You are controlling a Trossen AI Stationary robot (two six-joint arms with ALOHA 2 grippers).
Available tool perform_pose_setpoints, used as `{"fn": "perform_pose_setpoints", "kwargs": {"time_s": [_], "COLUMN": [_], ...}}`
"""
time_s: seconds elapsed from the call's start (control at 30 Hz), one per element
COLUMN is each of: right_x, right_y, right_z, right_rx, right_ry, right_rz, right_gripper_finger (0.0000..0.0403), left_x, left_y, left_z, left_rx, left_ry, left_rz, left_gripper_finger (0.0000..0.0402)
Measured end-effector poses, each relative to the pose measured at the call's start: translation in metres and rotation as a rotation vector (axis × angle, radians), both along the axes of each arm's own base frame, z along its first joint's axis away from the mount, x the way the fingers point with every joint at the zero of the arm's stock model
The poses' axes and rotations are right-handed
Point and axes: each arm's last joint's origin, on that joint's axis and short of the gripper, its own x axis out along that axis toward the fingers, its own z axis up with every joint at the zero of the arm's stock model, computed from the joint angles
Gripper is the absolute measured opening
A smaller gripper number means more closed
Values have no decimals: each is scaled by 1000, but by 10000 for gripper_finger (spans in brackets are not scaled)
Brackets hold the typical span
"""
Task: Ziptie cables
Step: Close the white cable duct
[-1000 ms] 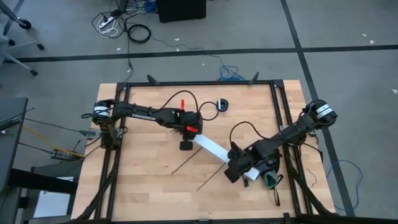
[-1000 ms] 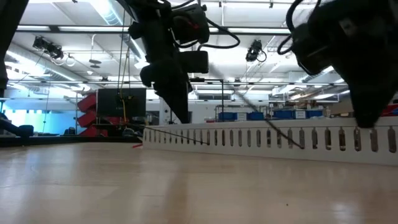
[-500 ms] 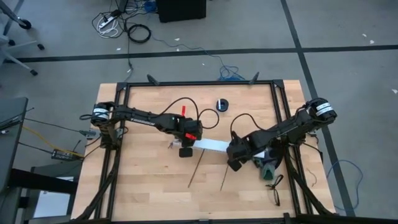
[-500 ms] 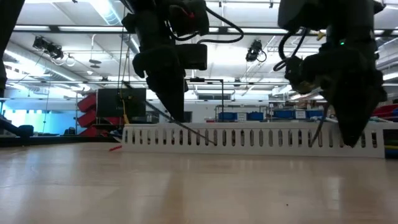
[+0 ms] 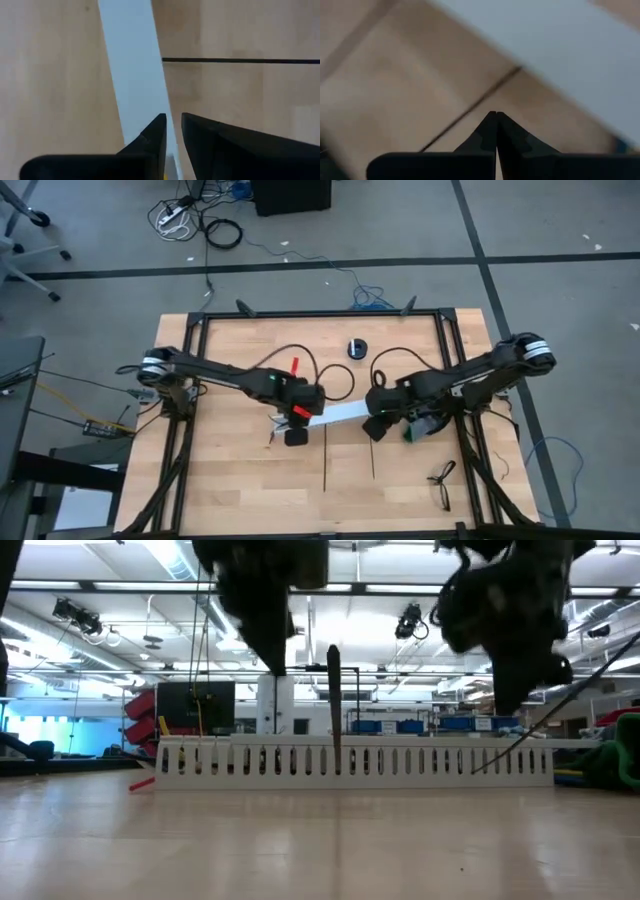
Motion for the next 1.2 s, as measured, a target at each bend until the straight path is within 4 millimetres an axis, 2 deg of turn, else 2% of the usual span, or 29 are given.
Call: {"fn": "perform_pose_setpoints", "kwargs": {"time_s": [0.17, 0.27, 0.43, 0.57, 0.8, 0.97, 1.07, 1.13, 1.2], "right_x": [-8, -14, -19, -22, -21, -19, -18, -18, -17], "right_y": [9, 8, 3, 3, 0, -5, -6, -6, -6], "right_z": [30, 45, 62, 68, 68, 68, 69, 69, 70], "right_rx": [70, 16, -123, -198, -367, -440, -486, -525, -560], "right_ry": [-175, -268, -401, -454, -472, -463, -473, -480, -490], "right_rz": [92, 169, 359, 502, 673, 672, 727, 782, 826], "right_gripper_finger": [0, 0, 0, 1, 2, 4, 4, 5, 5], "left_x": [-22, -39, -61, -65, -56, -44, -36, -33, -31], "left_y": [-5, -4, 1, 2, 0, -2, -3, -2, -1], "left_z": [43, 72, 93, 100, 102, 102, 101, 99, 99], "left_rx": [4, 12, 226, 228, 146, 108, 87, 132, 161], "left_ry": [-71, -171, -236, -275, -362, -440, -478, -476, -496], "left_rz": [41, 99, 243, 270, 372, 398, 371, 342, 383], "left_gripper_finger": [53, 53, 54, 54, 53, 53, 53, 52, 51]}}
